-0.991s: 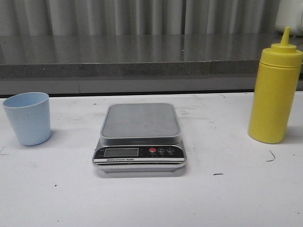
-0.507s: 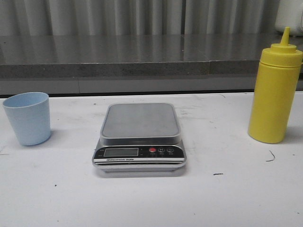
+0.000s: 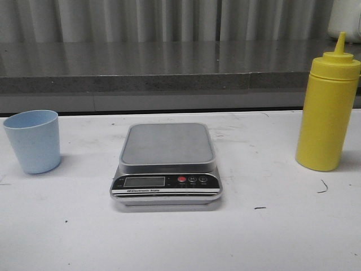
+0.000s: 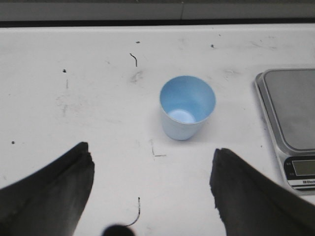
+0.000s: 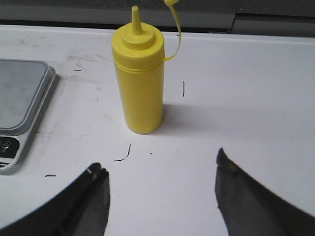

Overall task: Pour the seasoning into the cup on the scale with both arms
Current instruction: 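Move the left gripper toward the light blue cup, then grasp the light blue cup by its rim with the left gripper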

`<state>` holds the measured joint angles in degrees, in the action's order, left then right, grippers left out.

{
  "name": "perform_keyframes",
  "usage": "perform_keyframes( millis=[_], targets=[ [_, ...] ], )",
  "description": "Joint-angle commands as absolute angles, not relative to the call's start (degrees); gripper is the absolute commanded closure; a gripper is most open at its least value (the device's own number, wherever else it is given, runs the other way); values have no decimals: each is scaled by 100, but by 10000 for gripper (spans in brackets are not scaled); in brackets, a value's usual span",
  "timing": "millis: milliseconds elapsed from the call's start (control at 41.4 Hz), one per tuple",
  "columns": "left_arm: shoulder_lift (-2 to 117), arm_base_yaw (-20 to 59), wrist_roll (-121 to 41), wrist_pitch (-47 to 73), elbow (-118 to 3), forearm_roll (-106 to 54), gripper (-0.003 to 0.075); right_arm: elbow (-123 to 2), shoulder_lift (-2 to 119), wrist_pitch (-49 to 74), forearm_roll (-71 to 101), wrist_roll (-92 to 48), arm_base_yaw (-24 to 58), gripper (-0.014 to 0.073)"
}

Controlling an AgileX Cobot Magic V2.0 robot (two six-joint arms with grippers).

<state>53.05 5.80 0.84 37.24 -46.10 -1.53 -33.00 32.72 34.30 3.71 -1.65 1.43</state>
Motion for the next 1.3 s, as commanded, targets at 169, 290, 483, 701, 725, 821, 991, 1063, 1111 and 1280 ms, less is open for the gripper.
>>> perform_keyframes(
  millis=[169,290,483,701,725,821,991,1063,1111,1280],
  targets=[
    [6820,943,66,4236,-5825,-182,230,-3483,3313,3069,346,-228,136,106],
    [7470,893,66,4562,-6311,-44,230,-3483,3313,3069,346,-228,136,106],
    [8579,729,66,4801,-7063,0,230,-3483,3313,3069,346,-228,136,106],
    [9559,653,66,4890,-7605,0,230,-3483,3313,3069,346,-228,136,106],
    [9646,653,66,4890,-7649,0,230,-3483,3313,3069,346,-228,136,106],
    [10008,653,66,4877,-7838,0,230,-3483,3313,3069,346,-228,136,106],
    [10341,653,66,4729,-8002,0,295,-3483,3313,3069,346,-228,136,106],
    [10384,653,66,4609,-8002,0,351,-3483,3313,3069,346,-228,136,106],
    [10385,653,66,4573,-8002,-32,383,-3483,3313,3069,346,-228,136,106],
    [10385,653,66,4614,-8002,-57,497,-3483,3313,3069,346,-228,136,106]
  ],
)
